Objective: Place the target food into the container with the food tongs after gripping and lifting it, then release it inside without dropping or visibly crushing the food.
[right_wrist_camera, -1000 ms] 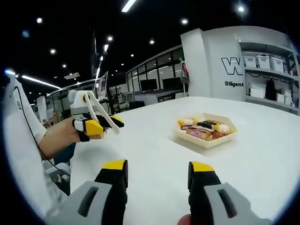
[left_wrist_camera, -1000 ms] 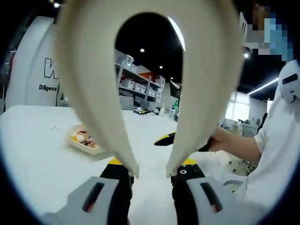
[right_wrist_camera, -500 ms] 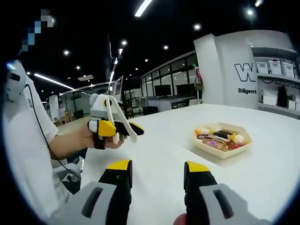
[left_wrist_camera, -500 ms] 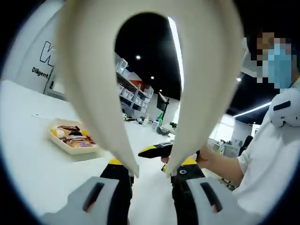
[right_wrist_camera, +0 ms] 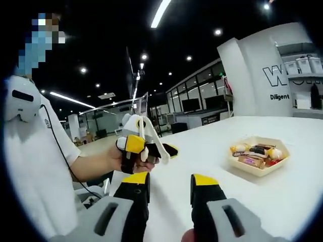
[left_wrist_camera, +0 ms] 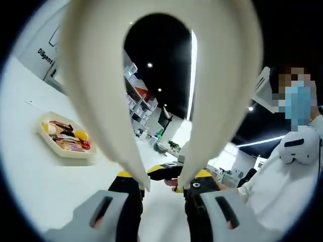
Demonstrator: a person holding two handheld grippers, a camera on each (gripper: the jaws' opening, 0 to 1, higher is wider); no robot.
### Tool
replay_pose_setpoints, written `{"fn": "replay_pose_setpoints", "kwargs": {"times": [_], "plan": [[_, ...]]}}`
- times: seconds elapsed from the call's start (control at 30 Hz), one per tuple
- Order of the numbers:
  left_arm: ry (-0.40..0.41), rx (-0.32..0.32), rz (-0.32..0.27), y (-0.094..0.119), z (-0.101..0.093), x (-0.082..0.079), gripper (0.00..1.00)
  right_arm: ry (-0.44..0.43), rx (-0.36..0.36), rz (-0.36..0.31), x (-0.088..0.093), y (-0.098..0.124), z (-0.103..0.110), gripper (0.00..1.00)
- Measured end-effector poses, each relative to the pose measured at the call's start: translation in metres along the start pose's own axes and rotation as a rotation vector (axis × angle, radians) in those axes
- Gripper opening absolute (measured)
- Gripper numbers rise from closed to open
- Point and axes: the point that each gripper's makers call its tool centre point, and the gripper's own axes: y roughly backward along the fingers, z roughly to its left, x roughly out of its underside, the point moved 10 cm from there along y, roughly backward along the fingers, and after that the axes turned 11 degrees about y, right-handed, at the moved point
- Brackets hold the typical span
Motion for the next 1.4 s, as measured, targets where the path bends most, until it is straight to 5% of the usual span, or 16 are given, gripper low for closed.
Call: {"fn": "replay_pose_setpoints", "kwargs": {"times": [0.53, 1.4], "plan": [[0.077, 0.045, 0.09, -0.008, 0.002, 0.0, 0.28, -0.01, -0.139, -0.009, -0.01, -0.007, 0.014, 0.13], [0.076, 0.082, 0.248, -0.016, 0.0, 0.006, 0.29, -0.01, -0.226, 0.028, -0.011, -0.011, 0.021, 0.01]]}}
